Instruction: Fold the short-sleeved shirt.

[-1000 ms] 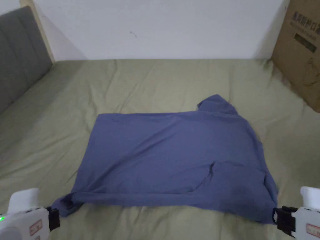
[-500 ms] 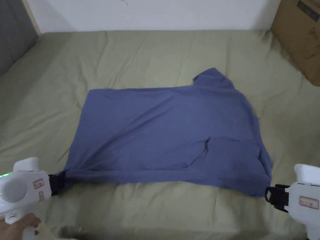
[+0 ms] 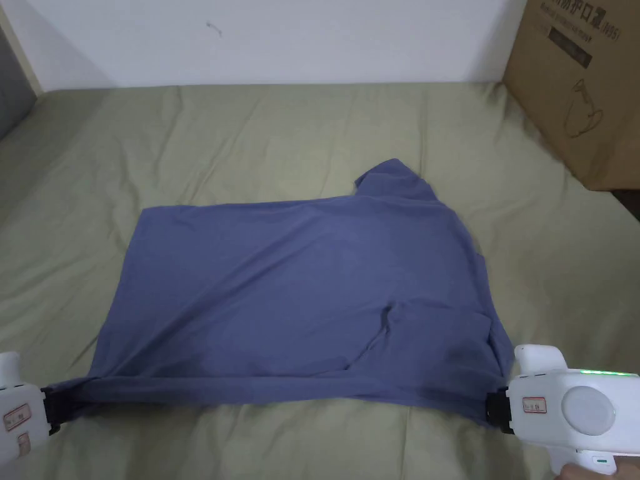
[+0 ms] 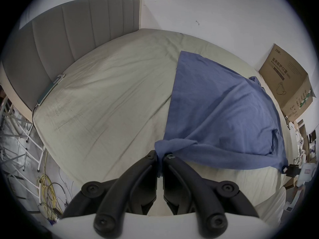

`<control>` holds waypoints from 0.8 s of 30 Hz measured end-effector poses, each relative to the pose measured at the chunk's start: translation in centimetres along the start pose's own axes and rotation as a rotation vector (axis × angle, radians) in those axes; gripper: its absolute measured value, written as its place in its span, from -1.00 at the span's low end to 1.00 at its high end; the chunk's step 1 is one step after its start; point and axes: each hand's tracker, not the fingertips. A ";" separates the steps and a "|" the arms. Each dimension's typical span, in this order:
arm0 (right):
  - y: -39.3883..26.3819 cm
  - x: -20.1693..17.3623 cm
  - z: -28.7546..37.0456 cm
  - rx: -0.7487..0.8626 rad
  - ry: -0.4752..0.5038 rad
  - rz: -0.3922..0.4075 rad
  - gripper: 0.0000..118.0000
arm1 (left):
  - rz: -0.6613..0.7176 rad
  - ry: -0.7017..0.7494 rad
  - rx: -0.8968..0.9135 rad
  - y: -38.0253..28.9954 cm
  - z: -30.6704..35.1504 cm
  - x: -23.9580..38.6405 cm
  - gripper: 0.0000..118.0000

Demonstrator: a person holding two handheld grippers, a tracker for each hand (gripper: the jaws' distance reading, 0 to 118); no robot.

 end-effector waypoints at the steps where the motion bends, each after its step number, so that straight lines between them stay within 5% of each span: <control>1: 0.0 0.1 0.3 0.002 0.013 -0.011 -0.91 | 0.000 0.001 0.000 0.1 -0.2 -0.1 -0.91; 12: 4.6 -0.6 6.3 0.121 0.082 -0.069 -0.91 | -0.108 0.028 0.033 3.7 0.6 1.5 -0.91; 21: 16.0 0.4 -0.7 0.046 0.075 -0.147 -0.91 | -0.171 0.080 -0.026 12.6 -7.5 3.6 -0.90; 24: 18.0 0.4 -3.5 0.002 0.073 -0.193 -0.91 | -0.165 0.085 -0.049 13.8 -10.0 4.1 -0.60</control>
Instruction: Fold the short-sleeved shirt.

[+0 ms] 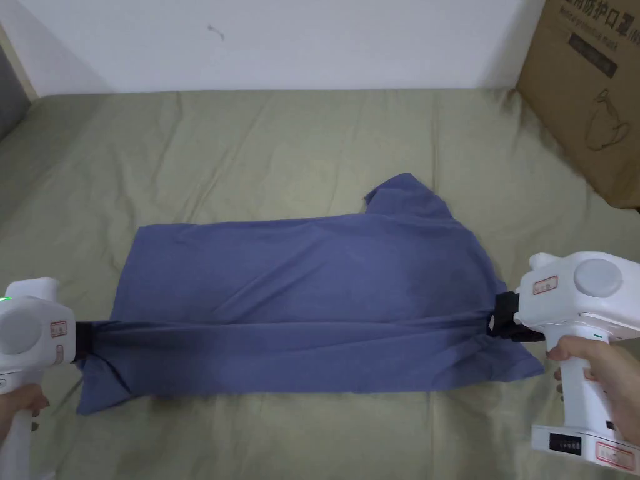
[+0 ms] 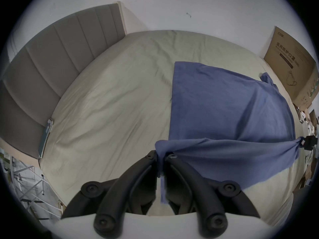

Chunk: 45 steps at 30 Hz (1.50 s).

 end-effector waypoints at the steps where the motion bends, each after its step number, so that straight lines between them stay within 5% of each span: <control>1: 0.3 -0.2 -0.6 0.000 -0.016 -0.003 -0.91 | -0.003 0.011 -0.004 0.1 -0.4 0.0 -0.60; 2: 0.4 -0.4 -1.0 -0.012 -0.032 0.024 -0.86 | -0.004 0.040 -0.022 0.2 -0.6 -0.1 0.03; 3: 0.3 -0.6 -1.2 -0.027 -0.062 0.064 -0.60 | 0.004 0.031 -0.023 0.3 -0.6 -0.3 0.50; 4: 0.1 -0.7 -1.3 -0.027 -0.089 0.086 -0.11 | 0.016 0.006 -0.022 0.2 -0.2 -0.6 0.73; 5: -0.2 -0.7 -1.0 -0.017 -0.086 0.094 0.33 | 0.038 -0.019 -0.004 -0.2 0.4 -1.0 0.73; 7: -0.8 -0.5 0.4 0.018 -0.050 0.084 0.36 | 0.053 -0.042 -0.015 -0.9 1.7 -1.5 0.72; 9: -1.7 -0.3 2.2 0.060 -0.007 0.073 0.36 | 0.076 -0.089 0.004 -2.1 3.2 -2.0 0.53; 10: -2.4 -0.2 3.2 0.091 0.017 0.071 0.32 | 0.085 -0.105 0.010 -2.9 4.0 -2.1 0.19; 11: -3.2 -0.1 4.2 0.118 0.023 0.070 0.20 | 0.092 -0.110 0.015 -3.7 4.7 -2.1 -0.43; 12: -4.1 0.0 5.2 0.148 0.034 0.079 -0.07 | 0.099 -0.114 0.015 -4.7 5.3 -2.1 -0.83; 14: -6.0 0.0 6.3 0.154 0.019 0.078 -0.81 | 0.116 -0.146 0.015 -6.8 6.1 -2.4 -0.94; 15: -6.8 0.1 6.5 0.145 0.028 0.086 -0.81 | 0.120 -0.169 0.002 -7.7 6.2 -2.3 -0.99; 20: -10.0 -0.4 5.6 0.079 0.017 0.171 -0.94 | 0.116 -0.163 -0.014 -8.5 5.1 -1.6 -1.00; 21: -10.3 -0.5 5.4 0.081 0.017 0.157 -0.94 | 0.132 -0.154 -0.009 -8.0 4.6 -1.6 -0.86; 22: -10.4 -0.3 5.1 0.060 0.025 0.143 -0.94 | 0.143 -0.147 -0.008 -7.4 4.1 -1.6 -0.48; 23: -10.4 -0.3 4.9 0.043 0.043 0.125 -0.94 | 0.158 -0.135 -0.016 -6.7 3.6 -1.5 0.21; 24: -10.5 -0.4 4.8 0.046 0.046 0.118 -0.94 | 0.157 -0.131 -0.038 -6.1 2.7 -1.3 0.50; 25: -10.6 -0.5 4.7 0.047 0.046 0.118 -0.94 | 0.145 -0.136 -0.060 -5.7 2.0 -1.0 0.56; 28: -10.6 -0.8 4.4 0.045 0.031 0.135 -0.94 | 0.142 -0.111 -0.129 -5.0 -0.5 -0.2 0.41; 33: -10.2 -1.1 3.8 0.038 0.024 0.132 -0.94 | 0.173 -0.100 -0.187 -4.8 -1.5 -0.5 -0.12; 34: -10.1 -1.1 3.7 0.041 0.012 0.134 -0.92 | 0.189 -0.087 -0.176 -4.6 -1.1 -0.8 -0.41; 35: -9.8 -0.9 3.4 0.040 0.006 0.136 -0.75 | 0.211 -0.098 -0.158 -4.6 -0.9 -1.2 -0.94; 38: -8.5 -0.5 2.2 0.025 0.000 0.120 0.35 | 0.265 -0.158 -0.168 -4.9 -0.7 -2.1 -0.94; 45: -6.1 0.5 -3.4 -0.083 -0.018 0.022 0.32 | 0.220 -0.156 -0.142 -4.6 0.6 -1.5 -0.94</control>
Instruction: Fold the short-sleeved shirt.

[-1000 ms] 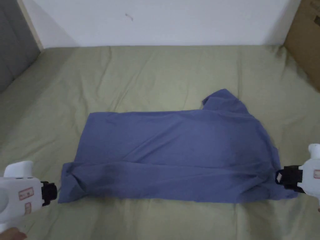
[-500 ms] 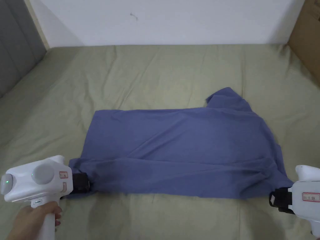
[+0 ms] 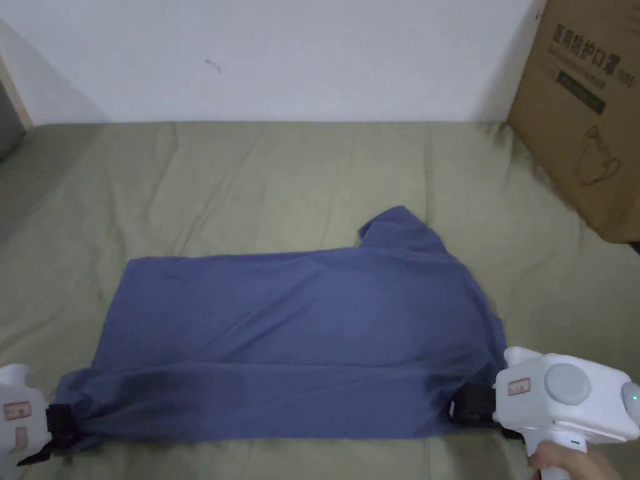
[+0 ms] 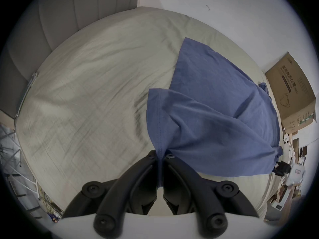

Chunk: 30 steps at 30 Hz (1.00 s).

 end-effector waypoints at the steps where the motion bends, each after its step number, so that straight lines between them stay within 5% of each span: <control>1: -0.2 -0.4 0.2 0.011 -0.033 0.007 0.20 | -0.005 -0.004 0.002 0.1 0.2 0.1 -0.94; 3: -0.3 -0.6 1.2 0.055 -0.068 -0.006 -0.39 | -0.012 -0.005 0.007 0.4 0.7 0.3 -0.94; 6: 0.0 -0.5 1.6 0.017 0.003 -0.018 -0.78 | -0.037 -0.008 0.012 0.8 1.2 0.4 -0.94; 15: -0.7 0.9 5.4 0.061 0.076 -0.025 -0.83 | -0.128 -0.010 0.053 0.1 4.4 0.5 -0.95; 19: -2.1 0.3 7.0 0.063 0.064 0.047 -0.83 | -0.169 0.005 0.064 -0.7 5.3 0.4 -0.95; 30: -12.3 3.3 8.7 0.004 0.111 -0.052 -0.83 | -0.241 0.042 -0.006 -8.1 7.2 -2.9 -0.94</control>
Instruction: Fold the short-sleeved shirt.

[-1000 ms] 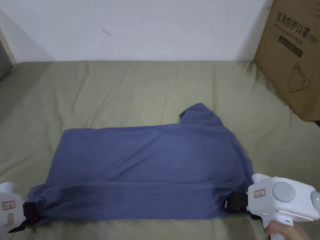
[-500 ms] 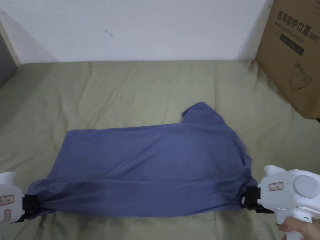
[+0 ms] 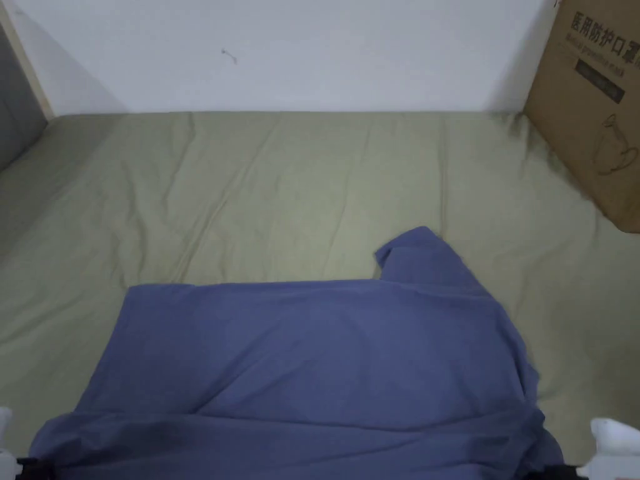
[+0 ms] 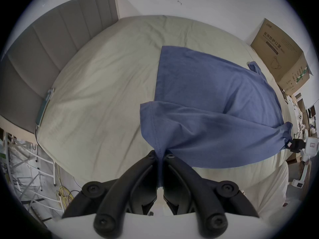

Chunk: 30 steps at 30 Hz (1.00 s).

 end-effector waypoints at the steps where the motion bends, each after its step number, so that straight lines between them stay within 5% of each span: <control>1: -0.6 0.1 -0.4 0.005 -0.004 -0.004 -0.83 | -0.006 -0.004 -0.006 -0.4 -0.5 -0.1 -0.94; 3: -0.7 0.0 -0.8 0.020 -0.011 -0.031 -0.53 | 0.007 -0.007 0.000 -0.8 -1.1 -0.1 -0.74; 5: 0.1 0.0 -0.7 0.027 -0.082 -0.037 0.23 | 0.030 0.008 -0.001 -0.5 -0.7 0.0 -0.18; 8: 2.0 -1.4 1.6 0.137 -0.149 0.082 0.28 | 0.042 -0.015 0.050 1.1 1.0 0.0 0.25; 11: 5.0 -3.2 3.4 0.217 -0.141 0.172 0.21 | 0.057 -0.015 0.146 3.7 2.6 0.0 0.15; 12: 6.3 -3.6 4.0 0.240 -0.085 0.169 -0.01 | 0.066 -0.025 0.177 4.6 3.0 0.3 -0.07; 14: 8.7 -4.5 4.4 0.245 0.041 0.159 -0.75 | 0.063 -0.049 0.222 6.2 3.1 1.3 -1.00; 20: 13.3 -6.4 2.0 0.250 0.078 0.134 -0.99 | 0.020 -0.053 0.192 9.4 0.6 4.3 -1.00; 28: 22.5 -5.9 -3.8 0.188 -0.065 0.213 -0.93 | 0.017 -0.046 0.171 12.8 -2.9 4.9 -1.00; 30: 25.8 -5.9 -6.2 0.102 -0.118 0.293 0.12 | 0.017 -0.031 0.162 13.8 -4.0 4.6 -1.00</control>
